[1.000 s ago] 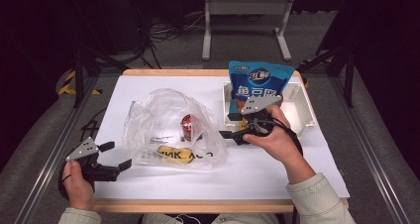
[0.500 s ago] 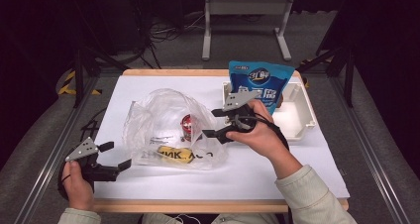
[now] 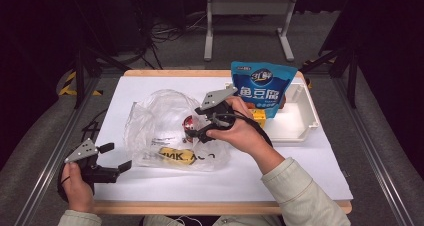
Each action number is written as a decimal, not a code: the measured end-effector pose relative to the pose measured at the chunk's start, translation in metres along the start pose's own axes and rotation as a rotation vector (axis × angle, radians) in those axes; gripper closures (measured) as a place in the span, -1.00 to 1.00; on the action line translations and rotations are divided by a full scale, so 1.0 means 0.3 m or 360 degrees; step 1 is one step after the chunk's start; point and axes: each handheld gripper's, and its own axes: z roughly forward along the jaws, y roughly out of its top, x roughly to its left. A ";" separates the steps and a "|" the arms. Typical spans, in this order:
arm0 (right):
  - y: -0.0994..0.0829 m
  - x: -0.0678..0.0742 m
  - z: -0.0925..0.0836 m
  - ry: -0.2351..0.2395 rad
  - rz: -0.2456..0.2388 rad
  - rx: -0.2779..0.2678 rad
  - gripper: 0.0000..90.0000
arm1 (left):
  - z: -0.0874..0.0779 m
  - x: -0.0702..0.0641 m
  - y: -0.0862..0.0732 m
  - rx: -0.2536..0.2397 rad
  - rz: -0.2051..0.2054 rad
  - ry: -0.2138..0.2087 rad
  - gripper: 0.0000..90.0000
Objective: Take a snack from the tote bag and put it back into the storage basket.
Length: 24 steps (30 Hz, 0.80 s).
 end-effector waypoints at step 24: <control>-0.003 -0.008 0.188 0.0054 -0.0027 0.0141 -0.56 | 0.002 0.003 -0.001 0.0011 0.0004 -0.0012 -0.98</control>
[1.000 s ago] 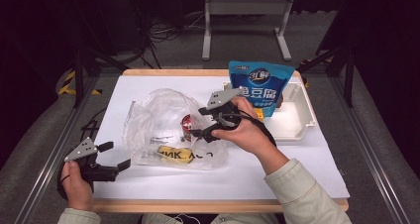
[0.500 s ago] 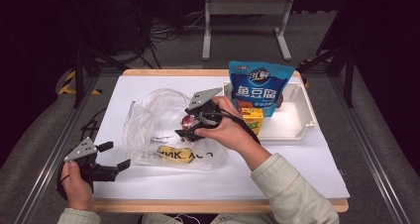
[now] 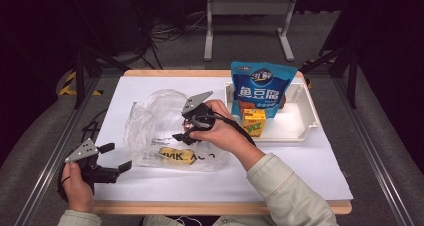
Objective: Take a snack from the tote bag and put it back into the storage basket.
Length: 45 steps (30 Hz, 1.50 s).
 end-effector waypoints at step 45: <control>-0.131 -0.123 0.084 -0.0159 0.0165 0.0207 -0.70 | 0.000 0.001 0.000 -0.0002 0.0000 0.0003 -0.98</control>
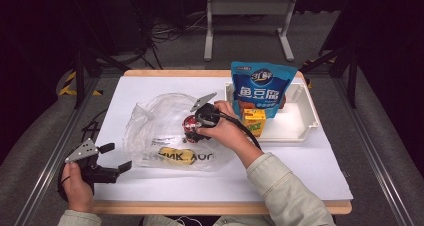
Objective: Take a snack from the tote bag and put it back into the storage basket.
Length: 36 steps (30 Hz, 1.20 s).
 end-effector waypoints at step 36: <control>-0.038 -0.001 0.071 -0.0024 -0.0047 0.0079 -0.45 | -0.001 0.000 0.000 -0.0003 -0.0001 0.0001 -0.98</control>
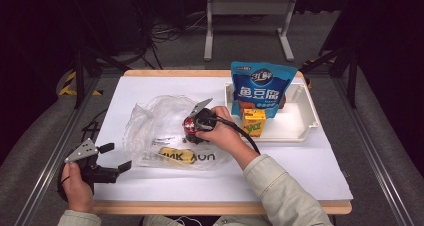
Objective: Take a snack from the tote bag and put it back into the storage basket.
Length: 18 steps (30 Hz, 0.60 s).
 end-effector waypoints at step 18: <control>0.027 0.020 -0.041 0.0004 -0.0031 -0.0029 -0.44 | -0.001 0.000 0.000 -0.0007 -0.0008 0.0004 -0.98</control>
